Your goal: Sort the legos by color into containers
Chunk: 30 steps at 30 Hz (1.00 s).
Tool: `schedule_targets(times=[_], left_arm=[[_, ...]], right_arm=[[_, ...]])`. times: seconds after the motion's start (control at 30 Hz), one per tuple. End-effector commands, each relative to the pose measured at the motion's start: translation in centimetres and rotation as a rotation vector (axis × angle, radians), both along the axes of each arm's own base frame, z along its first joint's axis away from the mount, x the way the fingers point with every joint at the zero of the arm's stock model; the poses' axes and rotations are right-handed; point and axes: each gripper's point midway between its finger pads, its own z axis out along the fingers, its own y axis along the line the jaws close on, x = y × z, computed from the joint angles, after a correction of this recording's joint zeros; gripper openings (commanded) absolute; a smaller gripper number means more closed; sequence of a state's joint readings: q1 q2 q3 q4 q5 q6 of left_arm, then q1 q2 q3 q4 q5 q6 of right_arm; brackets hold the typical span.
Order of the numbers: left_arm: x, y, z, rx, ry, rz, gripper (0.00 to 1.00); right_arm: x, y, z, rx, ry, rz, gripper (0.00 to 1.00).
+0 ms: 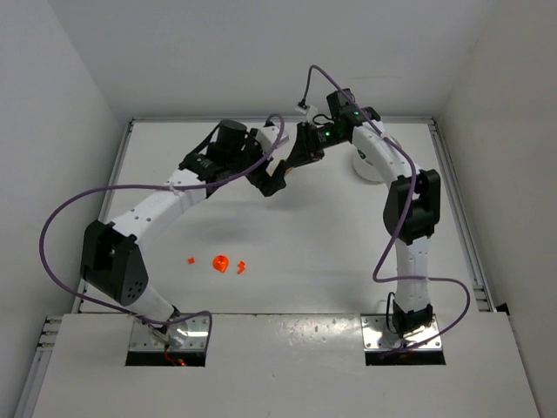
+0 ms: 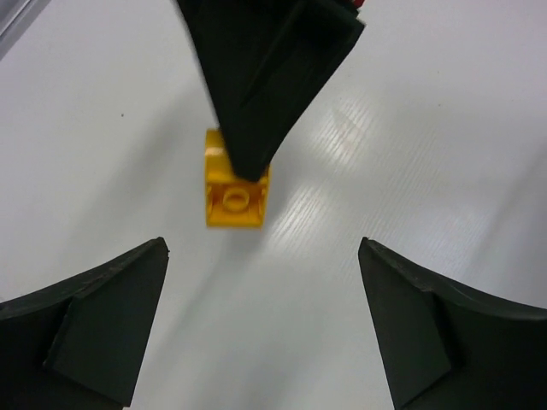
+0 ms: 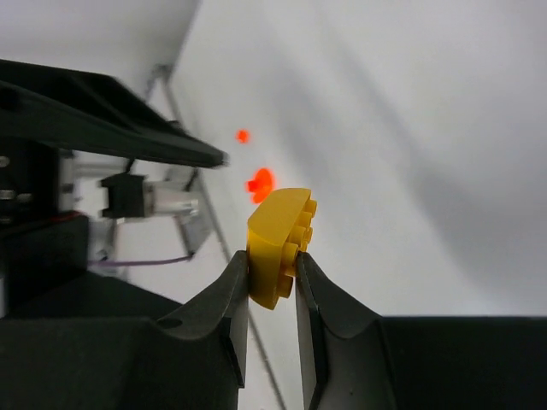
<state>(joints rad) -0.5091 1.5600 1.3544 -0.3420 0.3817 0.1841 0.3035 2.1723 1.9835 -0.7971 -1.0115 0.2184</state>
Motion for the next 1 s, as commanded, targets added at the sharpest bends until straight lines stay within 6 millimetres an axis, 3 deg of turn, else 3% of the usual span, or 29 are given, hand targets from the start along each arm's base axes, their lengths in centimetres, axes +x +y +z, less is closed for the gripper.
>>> schedule_targets(times=[0.0,0.13,0.2,0.23,0.33,0.4,0.53,0.67,0.77,0.97], left_arm=[[0.4,1.4,4.1,-0.111,-0.028,0.075,1.00],[1.6,4.0,4.8,-0.174,0.006,0.184,1.00],[1.7,4.7,4.2,-0.171,0.011,0.198,1.00],[1.8,5.2,4.2,-0.168,-0.001,0.206,1.00],[2.2,5.6,4.2,-0.180,-0.006,0.220,1.00],[2.6,5.8,4.7,-0.197,-0.020,0.232,1.00],[3.0,6.2,4.3,-0.208,-0.017,0.256,1.00],[3.2,6.5,4.3,-0.214,-0.012,0.269,1.00],[3.4,7.0,4.1,-0.216,-0.009,0.291,1.00],[3.7,7.6,4.4,-0.243,-0.008,0.319,1.00]], right_arm=[[3.1,-4.3,1.9,-0.177,-0.185,-0.151,0.00],[5.7,-9.4,3.2,-0.303,-0.266,-0.321,0.00],[7.9,-12.8,4.9,-0.365,-0.331,-0.434,0.00],[9.2,-14.7,4.6,-0.429,-0.348,-0.500,0.00],[12.2,-19.7,6.8,-0.505,-0.414,-0.674,0.00],[13.6,-22.1,6.8,-0.523,-0.382,-0.779,0.00],[15.0,-24.8,6.5,-0.532,-0.328,-0.923,0.00],[16.0,-26.2,5.4,-0.509,-0.239,-1.036,0.00],[16.3,-27.7,5.7,-0.477,-0.182,-1.143,0.00],[16.2,-30.7,3.6,-0.532,-0.024,-1.429,0.00]])
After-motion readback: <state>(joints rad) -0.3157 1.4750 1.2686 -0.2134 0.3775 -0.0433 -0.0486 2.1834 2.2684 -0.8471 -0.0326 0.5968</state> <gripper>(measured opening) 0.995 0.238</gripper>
